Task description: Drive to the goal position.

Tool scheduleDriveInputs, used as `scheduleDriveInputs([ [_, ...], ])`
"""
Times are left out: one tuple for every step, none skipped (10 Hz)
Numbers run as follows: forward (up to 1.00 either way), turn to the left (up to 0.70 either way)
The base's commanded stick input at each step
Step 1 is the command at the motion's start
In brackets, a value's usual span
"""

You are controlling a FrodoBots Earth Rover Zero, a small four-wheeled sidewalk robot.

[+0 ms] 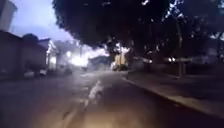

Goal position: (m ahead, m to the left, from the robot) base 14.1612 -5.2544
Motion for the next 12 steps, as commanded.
scheduleDriveInputs([
  [0.70,-0.02],
  [0.70,-0.34],
  [0.70,-0.35],
  [0.70,-0.35],
  [0.70,-0.08],
  [0.70,0.00],
  [0.70,0.00],
  [0.70,0.00],
  [0.70,0.00],
  [0.70,0.00],
  [0.70,0.00],
  [0.70,0.00],
])
